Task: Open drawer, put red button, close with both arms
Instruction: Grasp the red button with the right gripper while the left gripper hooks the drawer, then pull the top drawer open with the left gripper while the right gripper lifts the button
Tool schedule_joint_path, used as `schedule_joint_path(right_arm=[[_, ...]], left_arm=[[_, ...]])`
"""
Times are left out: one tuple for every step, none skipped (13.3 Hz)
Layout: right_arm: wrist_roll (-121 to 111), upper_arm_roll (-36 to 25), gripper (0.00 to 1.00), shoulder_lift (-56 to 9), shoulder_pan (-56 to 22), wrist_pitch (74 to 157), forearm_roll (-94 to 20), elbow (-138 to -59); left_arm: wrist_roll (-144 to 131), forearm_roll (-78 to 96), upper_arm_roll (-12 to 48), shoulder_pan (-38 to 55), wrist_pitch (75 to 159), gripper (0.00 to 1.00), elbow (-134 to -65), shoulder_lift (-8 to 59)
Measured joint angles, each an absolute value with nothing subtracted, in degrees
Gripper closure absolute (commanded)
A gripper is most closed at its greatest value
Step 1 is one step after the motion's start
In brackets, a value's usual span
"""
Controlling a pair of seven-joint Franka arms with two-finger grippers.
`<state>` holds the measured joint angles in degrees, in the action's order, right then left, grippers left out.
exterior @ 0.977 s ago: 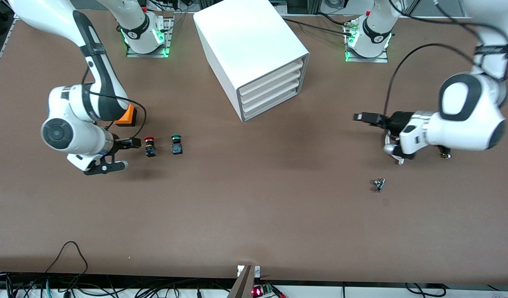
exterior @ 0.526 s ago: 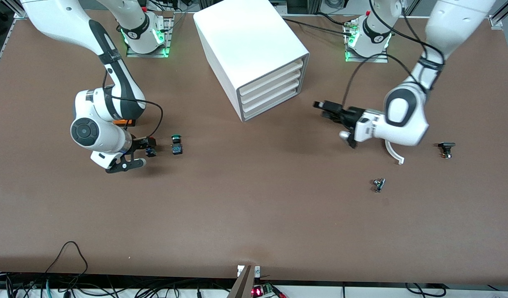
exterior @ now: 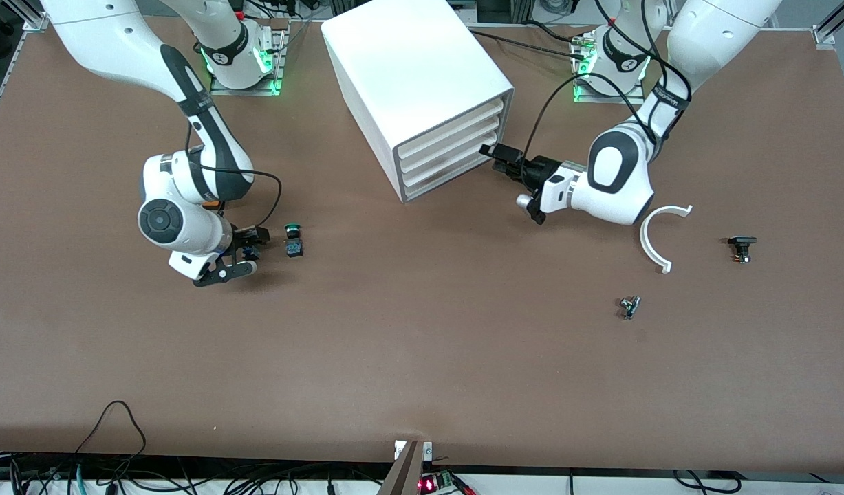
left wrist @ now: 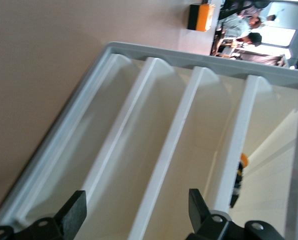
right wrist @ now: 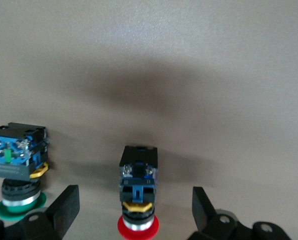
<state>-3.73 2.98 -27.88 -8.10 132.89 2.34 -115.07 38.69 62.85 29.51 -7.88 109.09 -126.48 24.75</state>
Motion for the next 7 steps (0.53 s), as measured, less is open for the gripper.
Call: schedule_joint_path(right_arm=[[-3.7,3.0,0.0,-28.0,-8.1,134.7,2.3,-116.0],[-3.8,3.0,0.0,-28.0,-8.1,135.8,2.3,-116.7],[-3.8,3.0,0.0,-28.0,-8.1,136.5,2.3,-117.2],[-3.8,3.0,0.02,-28.0,-8.1,137.2,2.3,-117.5],[-3.9,3.0,0.09,-28.0,-8.1,138.4,2.3,-118.1],[-4.2,3.0,0.15,-28.0,-8.1,140.0,2.3,-118.9],[-4.5,3.0,0.22,-28.0,-8.1,141.6,2.3,-119.8]], left_arm=[[38.7,64.0,30.3,-7.7,109.2,0.19,-126.8,24.7],[38.7,64.5,30.9,-7.2,109.8,0.31,-127.1,24.7],[38.7,64.6,31.6,-6.7,111.2,0.49,-127.6,24.7],[38.7,64.7,32.5,-6.4,112.6,0.77,-128.0,24.8],[38.7,64.8,33.2,-6.1,113.7,1.0,-128.4,24.8],[38.7,64.8,33.4,-5.9,114.2,1.0,-128.7,24.8],[38.7,64.8,33.4,-5.8,114.4,1.0,-128.9,24.8]])
